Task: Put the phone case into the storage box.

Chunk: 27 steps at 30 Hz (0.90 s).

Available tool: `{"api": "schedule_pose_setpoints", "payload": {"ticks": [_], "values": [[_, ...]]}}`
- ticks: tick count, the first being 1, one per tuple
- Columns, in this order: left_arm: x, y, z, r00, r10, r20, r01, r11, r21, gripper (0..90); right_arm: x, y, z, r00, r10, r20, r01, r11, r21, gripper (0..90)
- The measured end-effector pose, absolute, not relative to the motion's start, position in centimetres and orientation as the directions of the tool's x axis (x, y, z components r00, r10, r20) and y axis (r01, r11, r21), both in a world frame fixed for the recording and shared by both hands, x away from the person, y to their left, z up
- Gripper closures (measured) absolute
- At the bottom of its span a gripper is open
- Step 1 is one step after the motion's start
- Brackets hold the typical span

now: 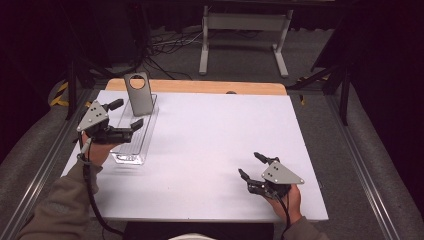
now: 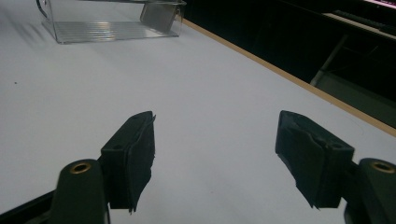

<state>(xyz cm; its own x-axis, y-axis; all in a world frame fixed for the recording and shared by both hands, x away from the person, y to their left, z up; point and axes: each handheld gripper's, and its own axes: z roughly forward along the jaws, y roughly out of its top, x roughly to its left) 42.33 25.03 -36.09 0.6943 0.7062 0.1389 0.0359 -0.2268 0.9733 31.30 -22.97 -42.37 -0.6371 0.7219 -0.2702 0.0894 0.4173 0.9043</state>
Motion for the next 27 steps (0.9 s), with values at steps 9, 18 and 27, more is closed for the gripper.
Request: {"api": "schedule_pose_setpoints", "payload": {"ticks": [9, 18, 27], "values": [[41.2, 24.2, -36.0, 0.723, 0.673, 0.156, 0.016, -0.242, 0.97, 6.0, 31.1, -23.2, -42.0, -0.627, 0.729, -0.274, 0.077, 0.408, 0.91, 29.0], [40.1, 23.4, -35.9, 0.748, 0.645, 0.156, -0.002, -0.232, 0.973, 5.7, 31.1, -23.3, -41.9, -0.626, 0.731, -0.273, 0.077, 0.405, 0.911, 29.0], [39.2, 22.8, -35.9, 0.761, 0.628, 0.166, -0.028, -0.224, 0.974, 5.5, 31.1, -23.4, -41.8, -0.621, 0.736, -0.27, 0.077, 0.4, 0.913, 29.0]]}}
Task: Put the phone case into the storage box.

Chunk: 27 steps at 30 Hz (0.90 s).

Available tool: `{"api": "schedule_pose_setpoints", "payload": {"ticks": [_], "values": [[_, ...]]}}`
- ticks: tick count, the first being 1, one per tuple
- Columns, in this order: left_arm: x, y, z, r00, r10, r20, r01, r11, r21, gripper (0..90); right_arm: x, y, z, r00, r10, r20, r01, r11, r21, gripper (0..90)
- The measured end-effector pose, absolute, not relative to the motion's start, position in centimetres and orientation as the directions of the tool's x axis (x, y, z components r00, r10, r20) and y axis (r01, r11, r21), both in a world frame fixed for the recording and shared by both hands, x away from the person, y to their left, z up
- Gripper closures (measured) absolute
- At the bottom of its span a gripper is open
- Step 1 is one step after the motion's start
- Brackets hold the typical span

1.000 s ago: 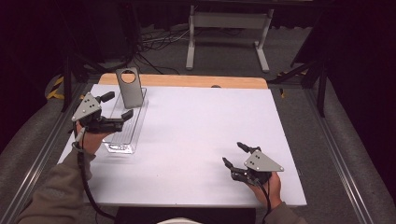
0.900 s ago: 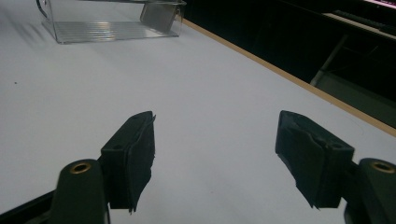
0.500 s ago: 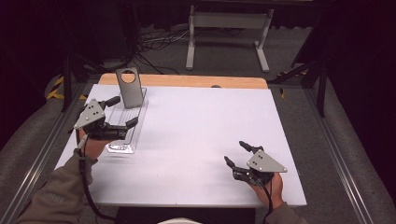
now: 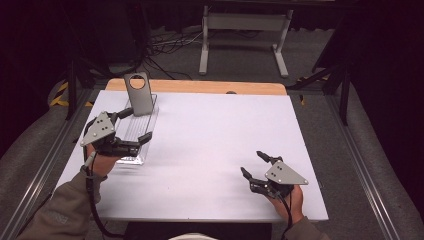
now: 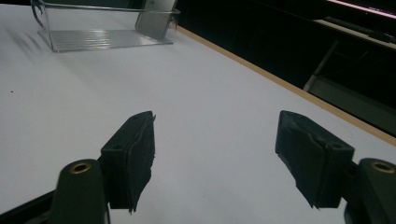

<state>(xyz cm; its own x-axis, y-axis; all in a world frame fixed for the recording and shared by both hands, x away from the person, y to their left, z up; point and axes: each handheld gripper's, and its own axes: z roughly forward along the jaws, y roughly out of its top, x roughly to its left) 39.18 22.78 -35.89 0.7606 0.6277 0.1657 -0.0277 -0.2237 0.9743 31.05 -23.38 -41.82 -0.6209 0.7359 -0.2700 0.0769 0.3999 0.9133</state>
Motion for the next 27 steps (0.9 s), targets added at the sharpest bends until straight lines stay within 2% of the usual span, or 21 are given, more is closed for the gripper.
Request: {"api": "schedule_pose_setpoints", "payload": {"ticks": [27], "values": [[37.3, 21.4, -37.5, 0.801, 0.575, 0.167, -0.033, -0.236, 0.971, 4.9, 30.9, -23.7, -41.6, -0.605, 0.75, -0.268, 0.067, 0.383, 0.921, 29.4]]}}
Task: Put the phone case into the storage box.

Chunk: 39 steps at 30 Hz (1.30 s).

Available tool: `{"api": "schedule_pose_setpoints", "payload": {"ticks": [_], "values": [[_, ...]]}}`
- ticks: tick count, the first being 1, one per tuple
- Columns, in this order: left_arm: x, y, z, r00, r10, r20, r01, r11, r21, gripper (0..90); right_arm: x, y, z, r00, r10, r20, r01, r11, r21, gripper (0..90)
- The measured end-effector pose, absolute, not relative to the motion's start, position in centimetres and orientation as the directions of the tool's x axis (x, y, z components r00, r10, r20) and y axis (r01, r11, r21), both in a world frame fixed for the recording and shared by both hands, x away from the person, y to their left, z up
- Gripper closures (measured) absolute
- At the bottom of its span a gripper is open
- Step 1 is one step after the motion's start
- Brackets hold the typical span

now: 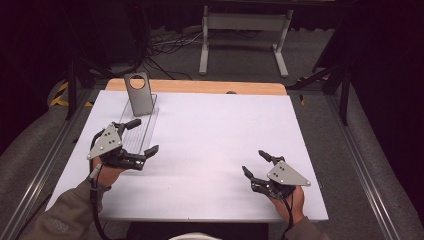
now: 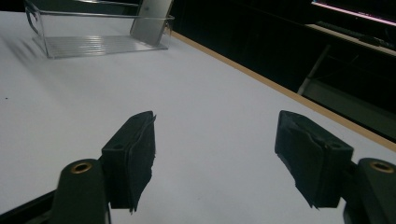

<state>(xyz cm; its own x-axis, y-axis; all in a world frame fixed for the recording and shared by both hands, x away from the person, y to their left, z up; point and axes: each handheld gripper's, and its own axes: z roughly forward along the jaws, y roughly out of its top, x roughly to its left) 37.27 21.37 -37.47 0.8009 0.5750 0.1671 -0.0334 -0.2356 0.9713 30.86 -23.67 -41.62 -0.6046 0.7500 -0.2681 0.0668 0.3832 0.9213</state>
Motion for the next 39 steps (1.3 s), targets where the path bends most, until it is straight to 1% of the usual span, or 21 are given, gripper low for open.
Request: {"api": "schedule_pose_setpoints", "payload": {"ticks": [15, 24, 34, 39], "values": [[36.2, 20.3, -39.0, 0.822, 0.544, 0.167, -0.029, -0.253, 0.967, 4.9, 30.9, -23.6, -41.6, -0.602, 0.752, -0.267, 0.066, 0.38, 0.923, 29.5], [35.6, 19.7, -40.4, 0.839, 0.523, 0.151, -0.001, -0.275, 0.961, 4.8, 30.8, -23.1, -41.6, -0.613, 0.743, -0.269, 0.063, 0.385, 0.921, 29.4], [34.9, 19.9, -41.6, 0.844, 0.517, 0.14, 0.016, -0.285, 0.958, 4.9, 30.8, -22.2, -41.8, -0.63, 0.726, -0.274, 0.064, 0.401, 0.914, 28.6], [34.8, 20.3, -42.8, 0.842, 0.518, 0.15, 0.028, -0.319, 0.947, 4.9, 30.8, -21.9, -42.0, -0.639, 0.718, -0.274, 0.069, 0.409, 0.91, 28.3]]}}
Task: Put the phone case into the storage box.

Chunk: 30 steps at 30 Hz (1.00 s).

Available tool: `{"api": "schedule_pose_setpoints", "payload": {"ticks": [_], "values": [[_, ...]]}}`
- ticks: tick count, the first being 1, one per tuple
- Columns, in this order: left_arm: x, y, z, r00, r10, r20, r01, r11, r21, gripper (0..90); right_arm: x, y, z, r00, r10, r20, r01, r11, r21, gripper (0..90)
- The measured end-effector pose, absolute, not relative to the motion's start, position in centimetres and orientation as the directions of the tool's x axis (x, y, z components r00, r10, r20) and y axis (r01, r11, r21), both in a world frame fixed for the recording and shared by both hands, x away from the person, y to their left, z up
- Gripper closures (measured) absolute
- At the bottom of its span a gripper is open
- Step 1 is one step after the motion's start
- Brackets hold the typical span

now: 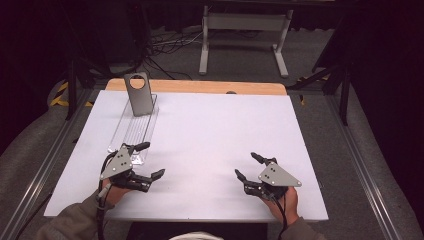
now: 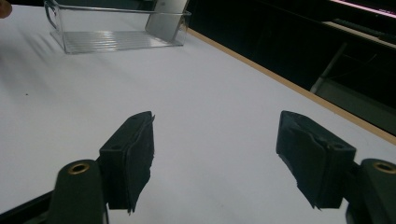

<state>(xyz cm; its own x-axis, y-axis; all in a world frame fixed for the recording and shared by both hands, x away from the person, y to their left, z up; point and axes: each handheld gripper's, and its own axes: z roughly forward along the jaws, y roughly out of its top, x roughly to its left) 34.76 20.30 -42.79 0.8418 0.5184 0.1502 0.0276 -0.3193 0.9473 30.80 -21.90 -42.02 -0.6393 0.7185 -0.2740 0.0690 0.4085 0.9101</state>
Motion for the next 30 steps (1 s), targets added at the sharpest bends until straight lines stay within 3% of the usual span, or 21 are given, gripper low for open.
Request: {"api": "schedule_pose_setpoints", "payload": {"ticks": [7, 30], "values": [[34.2, 21.4, -43.8, 0.845, 0.522, 0.116, 0.065, -0.316, 0.947, 4.8, 30.9, -21.6, -42.4, -0.654, 0.706, -0.271, 0.08, 0.421, 0.903, 27.1], [33.6, 21.3, -43.8, 0.857, 0.501, 0.122, 0.053, -0.32, 0.946, 4.6, 30.7, -21.5, -42.4, -0.659, 0.699, -0.279, 0.077, 0.432, 0.899, 26.0]]}}
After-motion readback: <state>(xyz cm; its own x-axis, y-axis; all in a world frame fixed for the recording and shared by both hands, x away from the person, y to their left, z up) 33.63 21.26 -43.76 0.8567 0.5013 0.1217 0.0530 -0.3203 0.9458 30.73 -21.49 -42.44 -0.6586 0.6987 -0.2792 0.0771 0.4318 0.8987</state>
